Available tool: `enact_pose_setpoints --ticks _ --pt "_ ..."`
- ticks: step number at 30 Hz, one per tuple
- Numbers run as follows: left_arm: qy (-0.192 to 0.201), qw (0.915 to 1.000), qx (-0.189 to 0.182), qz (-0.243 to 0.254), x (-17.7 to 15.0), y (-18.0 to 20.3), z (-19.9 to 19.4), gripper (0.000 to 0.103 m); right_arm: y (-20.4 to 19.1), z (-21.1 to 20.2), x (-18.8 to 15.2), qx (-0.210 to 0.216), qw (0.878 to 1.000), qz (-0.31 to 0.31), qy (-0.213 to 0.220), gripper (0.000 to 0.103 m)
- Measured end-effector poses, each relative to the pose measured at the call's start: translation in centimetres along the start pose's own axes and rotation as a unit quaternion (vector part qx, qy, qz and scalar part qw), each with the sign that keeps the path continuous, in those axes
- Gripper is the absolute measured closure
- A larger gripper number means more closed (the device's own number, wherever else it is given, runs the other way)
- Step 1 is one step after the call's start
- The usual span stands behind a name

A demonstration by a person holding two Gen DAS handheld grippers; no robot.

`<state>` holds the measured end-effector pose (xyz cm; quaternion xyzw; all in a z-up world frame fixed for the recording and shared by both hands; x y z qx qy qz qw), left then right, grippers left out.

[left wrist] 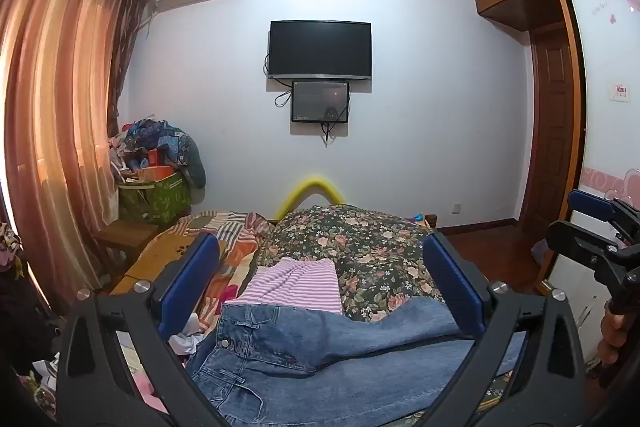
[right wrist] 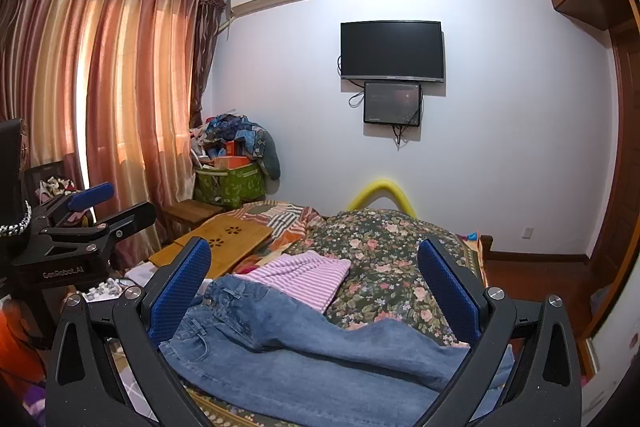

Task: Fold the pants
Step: 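Move both grippers toward the waistband of the blue jeans on the bed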

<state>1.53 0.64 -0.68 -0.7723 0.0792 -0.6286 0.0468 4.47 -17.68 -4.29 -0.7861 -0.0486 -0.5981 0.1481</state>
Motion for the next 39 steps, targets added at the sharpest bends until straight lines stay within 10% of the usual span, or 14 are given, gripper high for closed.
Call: enact_pose_setpoints --ticks 39 --pt "-0.021 0.9997 -0.008 -0.005 -1.6 -1.2 2.4 0.0 0.0 2.6 -1.0 0.01 1.0 -0.004 -0.008 0.0"
Point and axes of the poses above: each gripper's, at about its wrist camera, not at the fingertips, and z roughly the way its jaws point, y to its right, x to its top, the point moved 1 cm from there along z, roughly the way its jaws point, and after that the axes turned 11 degrees about z, right-handed, at the moved point
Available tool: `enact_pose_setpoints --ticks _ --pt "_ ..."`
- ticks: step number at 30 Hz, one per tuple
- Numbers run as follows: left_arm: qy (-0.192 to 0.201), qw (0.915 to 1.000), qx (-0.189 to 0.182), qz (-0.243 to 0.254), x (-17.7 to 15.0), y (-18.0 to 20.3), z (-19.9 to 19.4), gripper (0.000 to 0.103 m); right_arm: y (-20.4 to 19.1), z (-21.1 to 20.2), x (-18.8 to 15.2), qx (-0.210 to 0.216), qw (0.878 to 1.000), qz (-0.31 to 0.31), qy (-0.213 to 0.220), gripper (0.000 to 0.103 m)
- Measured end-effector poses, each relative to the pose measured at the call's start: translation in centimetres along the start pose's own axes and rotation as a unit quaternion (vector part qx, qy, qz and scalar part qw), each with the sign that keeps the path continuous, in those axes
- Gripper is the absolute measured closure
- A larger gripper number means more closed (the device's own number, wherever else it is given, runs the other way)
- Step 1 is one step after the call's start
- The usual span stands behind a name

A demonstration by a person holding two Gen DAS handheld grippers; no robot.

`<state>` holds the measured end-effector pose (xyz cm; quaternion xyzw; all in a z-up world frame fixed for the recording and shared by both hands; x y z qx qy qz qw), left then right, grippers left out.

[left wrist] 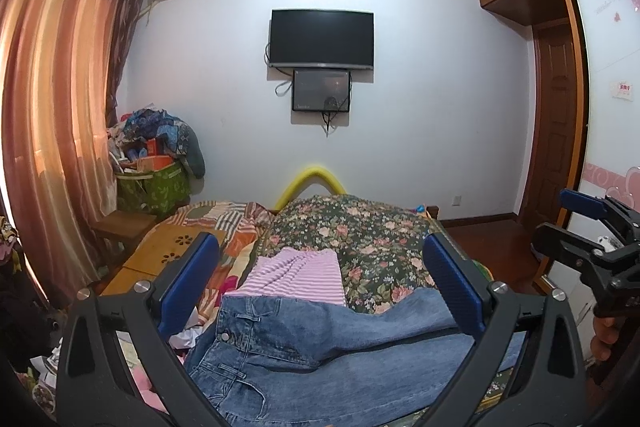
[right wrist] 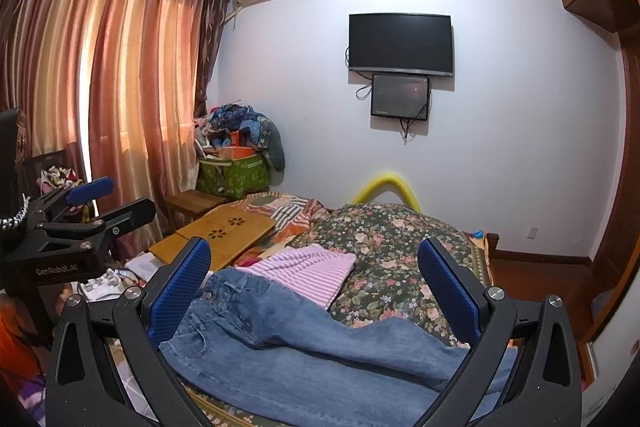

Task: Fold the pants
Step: 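Move both grippers toward the waistband of the blue jeans on the bed, then grasp the jeans waistband with the left gripper while the right gripper grasps it too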

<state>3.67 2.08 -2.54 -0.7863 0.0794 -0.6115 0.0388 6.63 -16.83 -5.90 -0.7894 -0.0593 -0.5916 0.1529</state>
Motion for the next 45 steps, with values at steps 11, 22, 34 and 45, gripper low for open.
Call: enact_pose_setpoints --ticks 11,22,34,45 --pt "-0.085 0.9956 0.015 -0.038 -3.3 -4.2 8.4 0.0 3.1 6.0 -0.8 0.024 0.997 0.062 -0.036 0.0" --pt "-0.179 0.9824 0.046 -0.025 -9.4 -10.4 21.4 0.0 6.9 15.4 -4.4 0.027 0.983 0.07 -0.169 0.0" --pt "-0.312 0.9456 0.047 -0.077 -17.7 -15.9 34.4 0.026 9.7 27.1 -9.9 0.042 0.943 0.02 -0.33 0.017" --pt "-0.399 0.9125 -0.009 -0.088 -22.8 -17.1 40.9 0.033 7.6 33.9 -13.5 0.107 0.893 -0.02 -0.437 0.026"
Point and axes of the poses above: each gripper's, at about its wrist camera, not at the fingertips, and z roughly the way its jaws point, y to its right, x to its top, the point moved 1 cm from there along z, roughly the way its jaws point, and after that the axes turned 11 degrees about z, right-handed, at the moved point
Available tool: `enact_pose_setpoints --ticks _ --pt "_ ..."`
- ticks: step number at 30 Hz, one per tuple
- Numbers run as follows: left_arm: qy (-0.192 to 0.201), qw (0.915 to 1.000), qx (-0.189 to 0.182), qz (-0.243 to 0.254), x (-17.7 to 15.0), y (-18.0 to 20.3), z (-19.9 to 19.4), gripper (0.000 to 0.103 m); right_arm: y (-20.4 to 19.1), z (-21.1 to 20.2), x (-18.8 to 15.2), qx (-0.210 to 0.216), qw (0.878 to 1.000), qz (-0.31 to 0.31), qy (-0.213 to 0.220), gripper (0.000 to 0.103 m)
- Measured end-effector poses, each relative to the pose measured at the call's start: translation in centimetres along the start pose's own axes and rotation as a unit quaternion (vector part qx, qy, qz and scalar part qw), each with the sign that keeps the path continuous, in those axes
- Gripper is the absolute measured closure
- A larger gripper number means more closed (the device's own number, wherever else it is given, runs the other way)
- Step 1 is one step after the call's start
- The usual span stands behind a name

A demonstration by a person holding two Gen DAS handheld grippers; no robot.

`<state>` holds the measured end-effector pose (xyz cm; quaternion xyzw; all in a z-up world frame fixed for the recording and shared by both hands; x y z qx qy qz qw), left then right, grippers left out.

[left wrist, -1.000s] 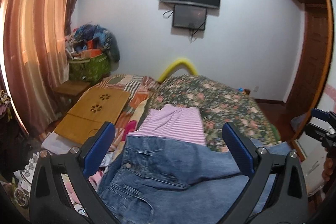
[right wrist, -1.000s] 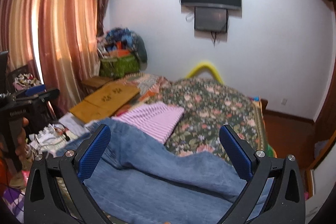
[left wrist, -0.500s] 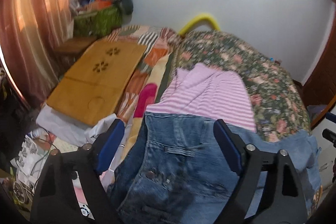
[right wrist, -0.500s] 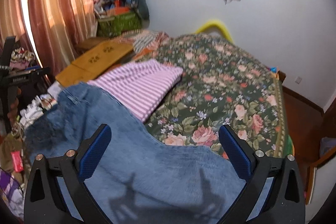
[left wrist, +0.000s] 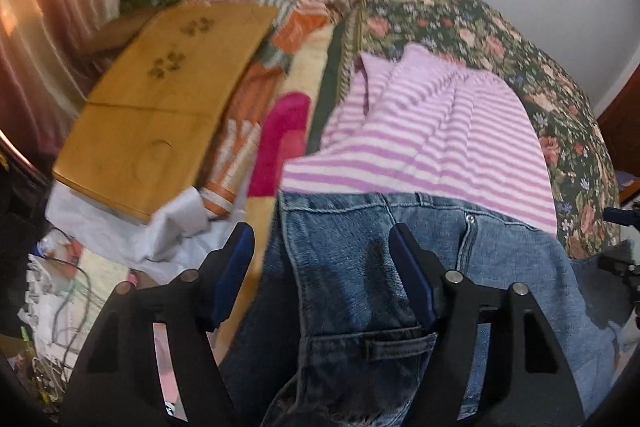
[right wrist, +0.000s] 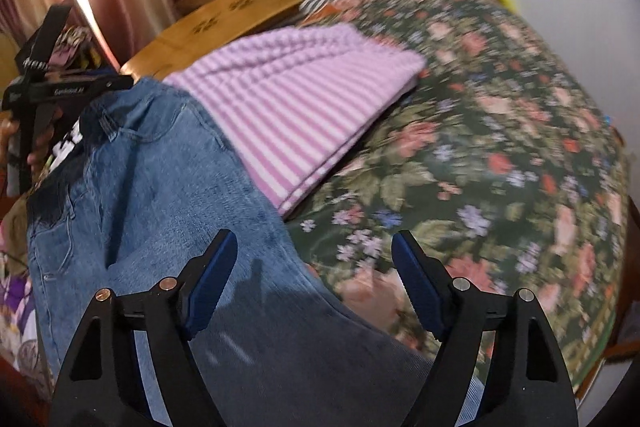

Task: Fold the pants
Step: 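Grasp the jeans waistband with the left gripper while the right gripper grasps it too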

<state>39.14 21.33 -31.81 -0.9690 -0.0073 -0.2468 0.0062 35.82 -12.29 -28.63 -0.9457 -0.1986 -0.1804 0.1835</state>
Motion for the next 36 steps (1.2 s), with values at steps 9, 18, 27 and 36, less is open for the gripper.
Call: enact_pose_setpoints --ticks 9,18,27,36 --pt "-0.03 0.9992 -0.022 -0.016 0.9 -1.3 3.0 0.033 -0.8 2.6 -0.1 0.046 0.995 -0.025 -0.089 0.037" --pt "-0.049 0.9938 -0.093 -0.035 1.5 -1.8 4.0 0.061 -0.6 2.2 -1.5 0.084 0.982 -0.021 -0.165 0.05" --pt "-0.041 0.995 -0.091 -0.006 1.5 -0.6 2.3 0.097 -0.3 -2.2 -3.5 0.122 0.978 0.007 -0.17 0.086" --pt "0.021 0.9961 -0.083 0.02 1.8 0.9 -4.3 0.099 -2.6 -10.4 -3.7 0.1 0.992 0.0 -0.078 0.094"
Point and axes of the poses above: each gripper's, at about its wrist camera, not at the fingertips, and z roughly the way its jaws point, y to its right, x to its top, the point moved 1 cm from there along z, roughly the way its jaws point, and after that the axes turned 11 degrees about z, right-handed, at the moved point
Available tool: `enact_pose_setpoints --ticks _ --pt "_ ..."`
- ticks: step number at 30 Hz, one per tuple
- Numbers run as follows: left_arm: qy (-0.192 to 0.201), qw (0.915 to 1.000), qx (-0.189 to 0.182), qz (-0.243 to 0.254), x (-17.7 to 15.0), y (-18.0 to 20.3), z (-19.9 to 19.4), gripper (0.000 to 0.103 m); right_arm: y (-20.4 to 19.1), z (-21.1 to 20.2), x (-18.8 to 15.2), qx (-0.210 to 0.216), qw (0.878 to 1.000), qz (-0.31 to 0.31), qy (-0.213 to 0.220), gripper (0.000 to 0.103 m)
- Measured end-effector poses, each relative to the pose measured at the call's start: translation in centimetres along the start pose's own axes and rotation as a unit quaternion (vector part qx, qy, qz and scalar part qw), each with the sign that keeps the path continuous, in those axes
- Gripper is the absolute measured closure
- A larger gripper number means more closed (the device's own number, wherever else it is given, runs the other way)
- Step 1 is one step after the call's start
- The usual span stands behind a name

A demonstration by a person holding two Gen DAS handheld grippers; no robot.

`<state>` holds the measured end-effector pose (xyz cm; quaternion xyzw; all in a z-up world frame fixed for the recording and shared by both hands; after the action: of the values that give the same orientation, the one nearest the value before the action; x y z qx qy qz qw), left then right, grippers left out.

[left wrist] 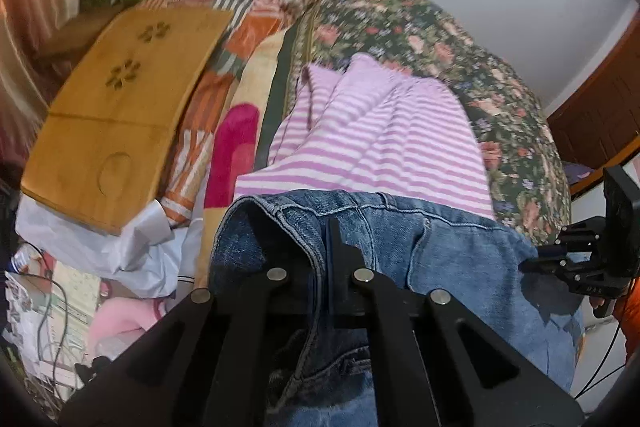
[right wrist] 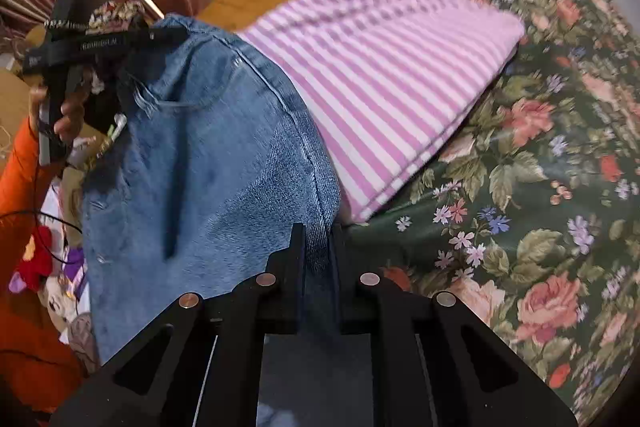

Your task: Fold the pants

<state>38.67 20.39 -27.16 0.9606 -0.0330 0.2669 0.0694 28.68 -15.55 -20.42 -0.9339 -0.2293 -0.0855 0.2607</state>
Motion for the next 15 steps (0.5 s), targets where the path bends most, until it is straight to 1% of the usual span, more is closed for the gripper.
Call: enact_pose_setpoints --ticks 2,4,5,7,10,11,13,15 --pt "0.014 0.9999 -0.001 0.007 -0.2 0.7 -1.6 0.099 -0.5 -2.3 -0.5 -0.002 1.0 -0.006 0.024 0.094" --pt "0.025 0.9996 -0.002 0.011 -0.5 1.2 -3.1 0.099 -1.6 -4.7 -1.8 -0.003 0.999 -0.011 0.046 0.094" --pt "0.03 0.9995 -0.002 0.013 -0.7 1.5 -3.9 0.099 -1.6 -5.1 -2.2 -0.004 0.998 -0.015 0.054 0.094" --pt "0.039 0.9991 -0.002 0.018 -1.3 1.9 -5.4 0.099 -3.0 -6.7 -3.6 -0.012 0.997 -0.023 0.072 0.094" --pt "0.051 0.9984 -0.007 0.022 -2.5 2.3 -7.5 0.099 -5.4 -7.7 -5.7 -0.02 0.995 -0.031 0.089 0.094" --pt "0.054 0.9983 -0.006 0.023 -3.1 2.5 -8.2 0.099 -6.1 -6.8 -6.5 -0.024 0.995 -0.032 0.095 0.094" --pt "0.058 0.998 -0.008 0.024 -4.2 2.7 -9.2 0.1 -7.4 -7.0 -7.7 -0.026 0.994 -0.033 0.1 0.094" --pt "0.062 0.9978 -0.01 0.021 -5.4 2.8 -10.2 0.099 -8.7 -8.5 -9.8 -0.028 0.993 -0.034 0.106 0.094"
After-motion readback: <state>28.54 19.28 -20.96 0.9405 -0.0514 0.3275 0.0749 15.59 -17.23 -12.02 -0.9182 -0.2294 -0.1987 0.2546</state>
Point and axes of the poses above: each gripper's, at about its wrist camera, not at the fingertips, and z roughly the way its jaws point, y to its right, x to its top, the point moved 1 cm from there along z, roughly the way its jaws point, and after that the axes turned 11 degrees about z, right-handed, at the moved point
